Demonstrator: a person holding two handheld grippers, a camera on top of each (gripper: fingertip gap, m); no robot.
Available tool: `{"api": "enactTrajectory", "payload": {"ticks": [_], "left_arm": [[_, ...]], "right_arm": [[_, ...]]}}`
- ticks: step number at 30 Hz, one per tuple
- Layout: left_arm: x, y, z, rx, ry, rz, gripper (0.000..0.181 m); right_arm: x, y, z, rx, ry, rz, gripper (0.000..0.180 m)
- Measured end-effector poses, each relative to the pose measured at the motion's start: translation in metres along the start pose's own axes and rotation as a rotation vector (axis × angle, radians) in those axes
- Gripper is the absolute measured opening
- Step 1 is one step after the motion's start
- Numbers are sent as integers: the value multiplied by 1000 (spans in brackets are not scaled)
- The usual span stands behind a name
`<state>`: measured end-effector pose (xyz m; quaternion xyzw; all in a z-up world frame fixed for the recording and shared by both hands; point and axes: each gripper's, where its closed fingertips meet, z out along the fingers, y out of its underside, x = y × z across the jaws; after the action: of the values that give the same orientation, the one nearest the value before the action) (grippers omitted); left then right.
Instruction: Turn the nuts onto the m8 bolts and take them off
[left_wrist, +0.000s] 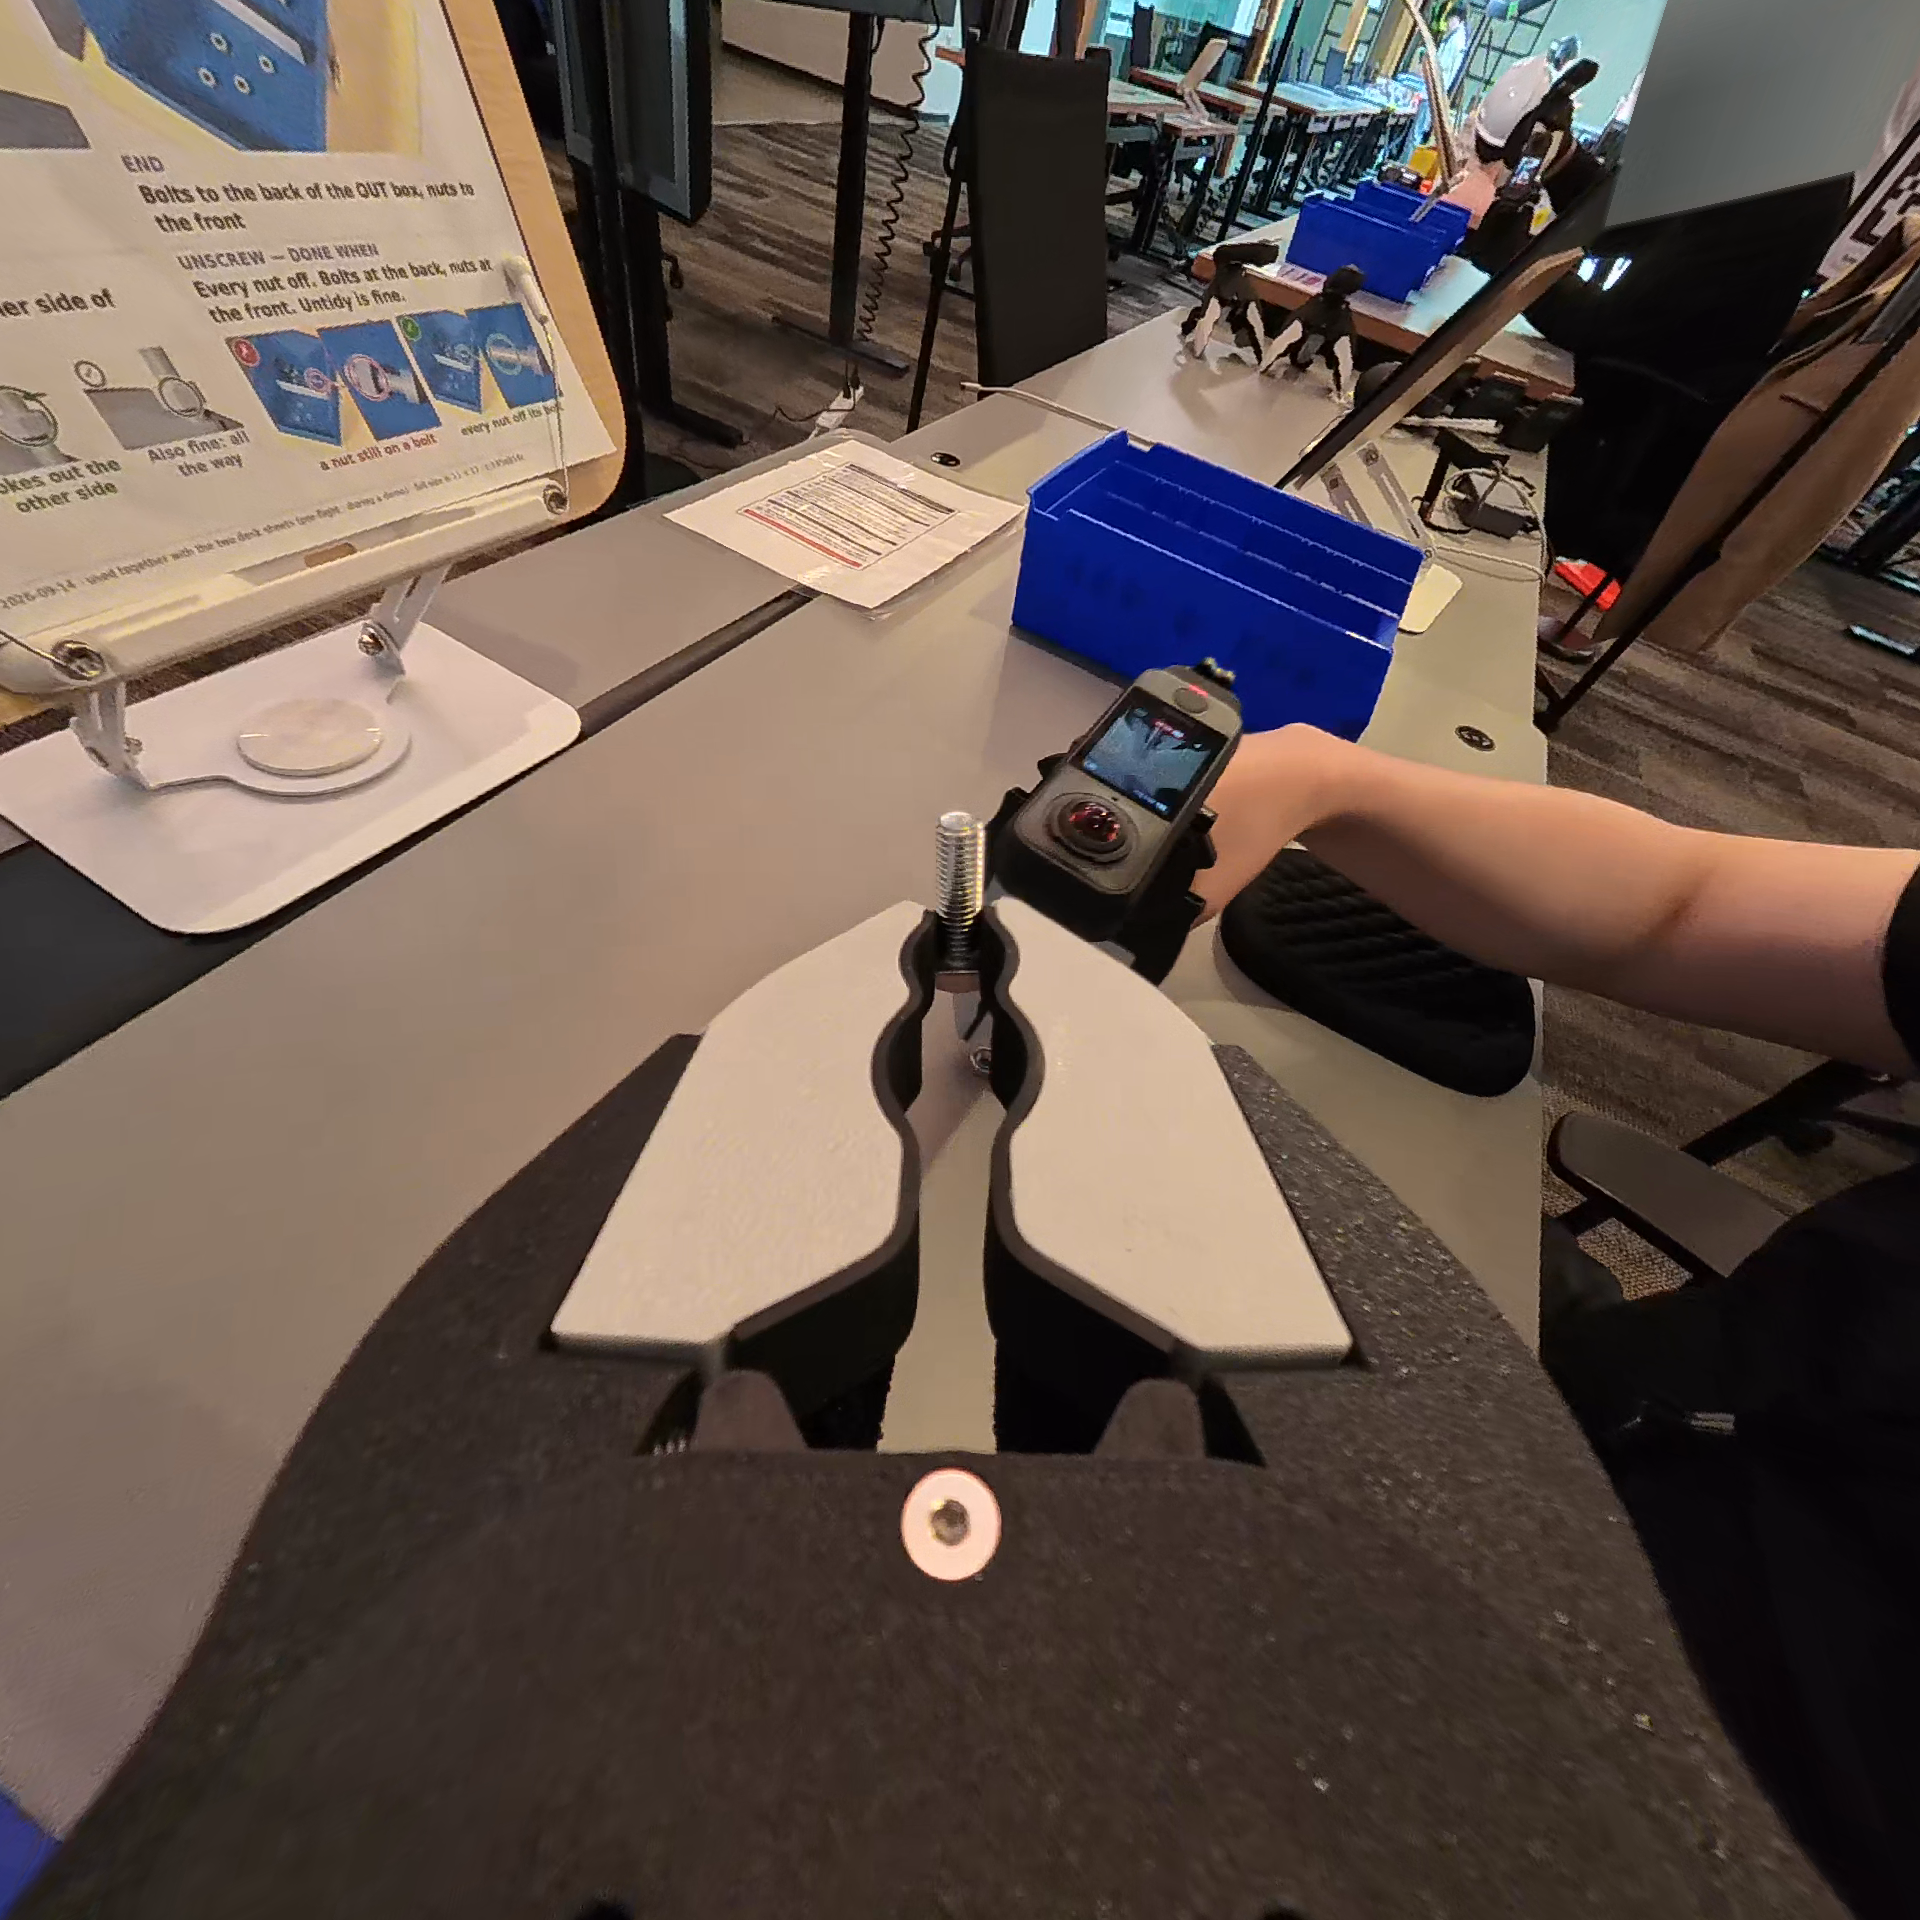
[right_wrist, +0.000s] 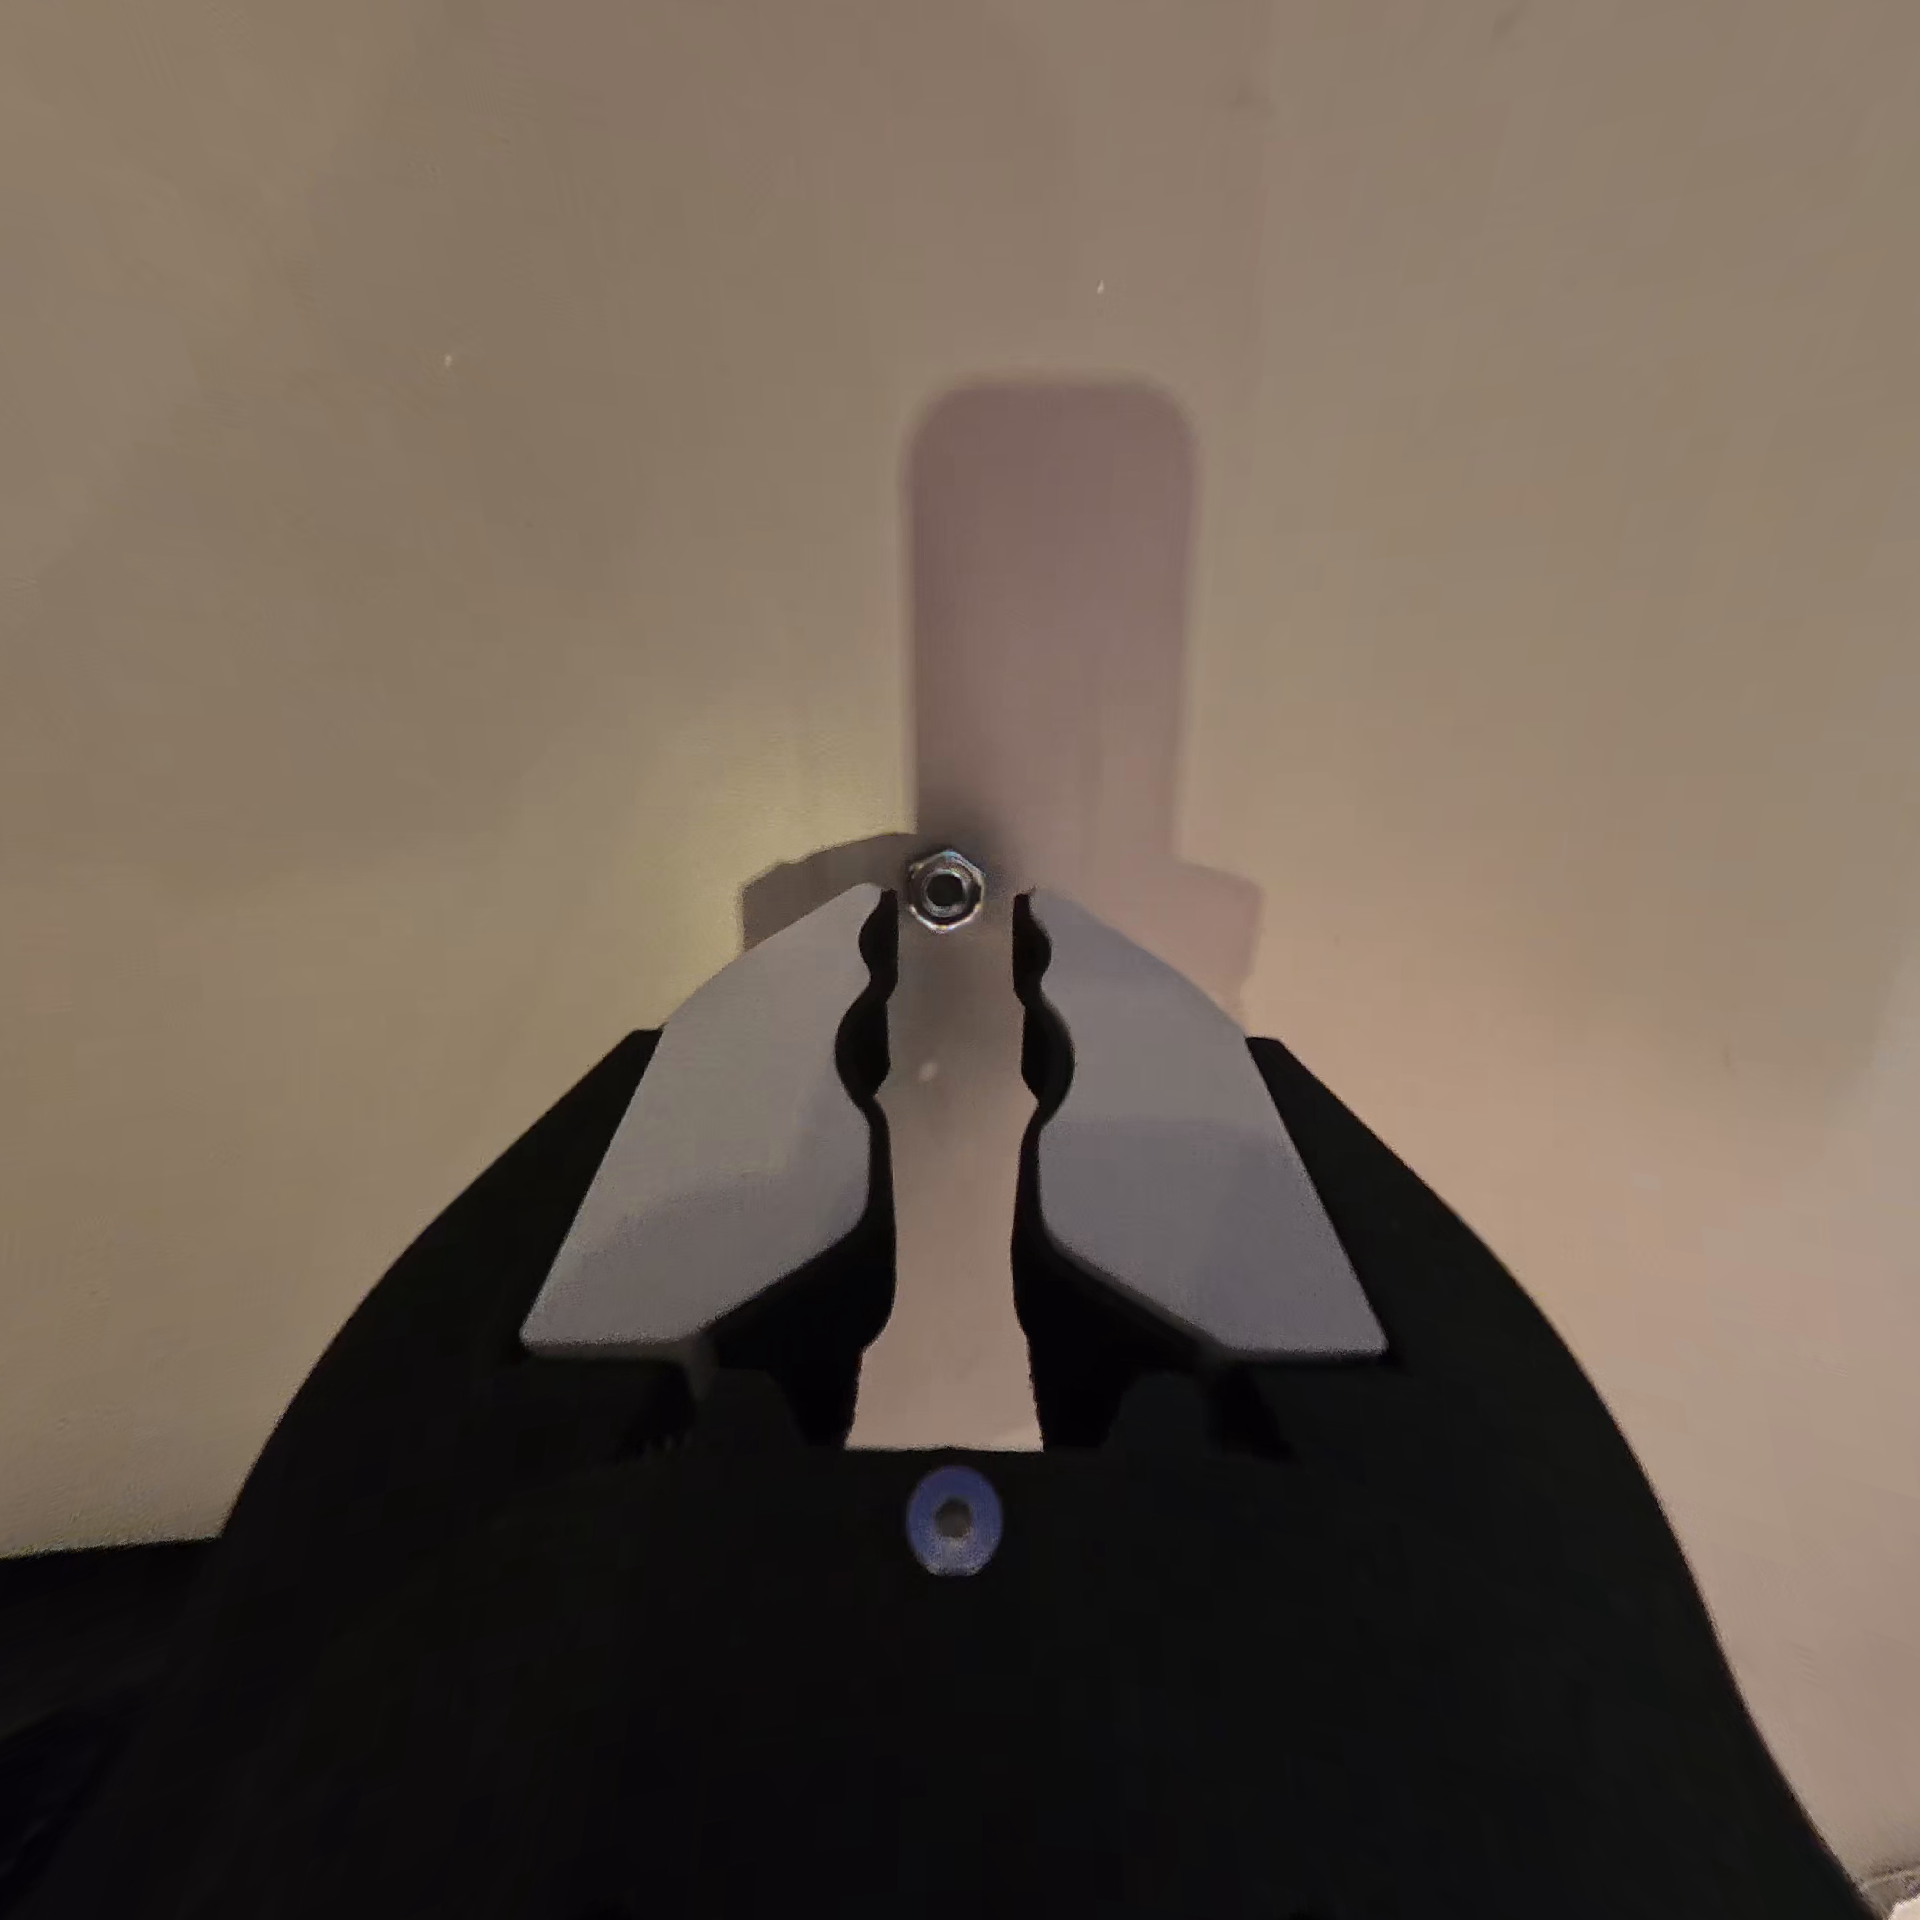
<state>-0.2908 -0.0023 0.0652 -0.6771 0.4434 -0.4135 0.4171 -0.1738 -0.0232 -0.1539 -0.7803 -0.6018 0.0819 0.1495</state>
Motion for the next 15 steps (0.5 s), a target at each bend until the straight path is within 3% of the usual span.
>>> {"api": "enactTrajectory", "payload": {"ticks": [15], "left_arm": [[2,11,1,-42,18,4,7]], "right_arm": [[-1,-2,8,-23,-48,-18,17]]}}
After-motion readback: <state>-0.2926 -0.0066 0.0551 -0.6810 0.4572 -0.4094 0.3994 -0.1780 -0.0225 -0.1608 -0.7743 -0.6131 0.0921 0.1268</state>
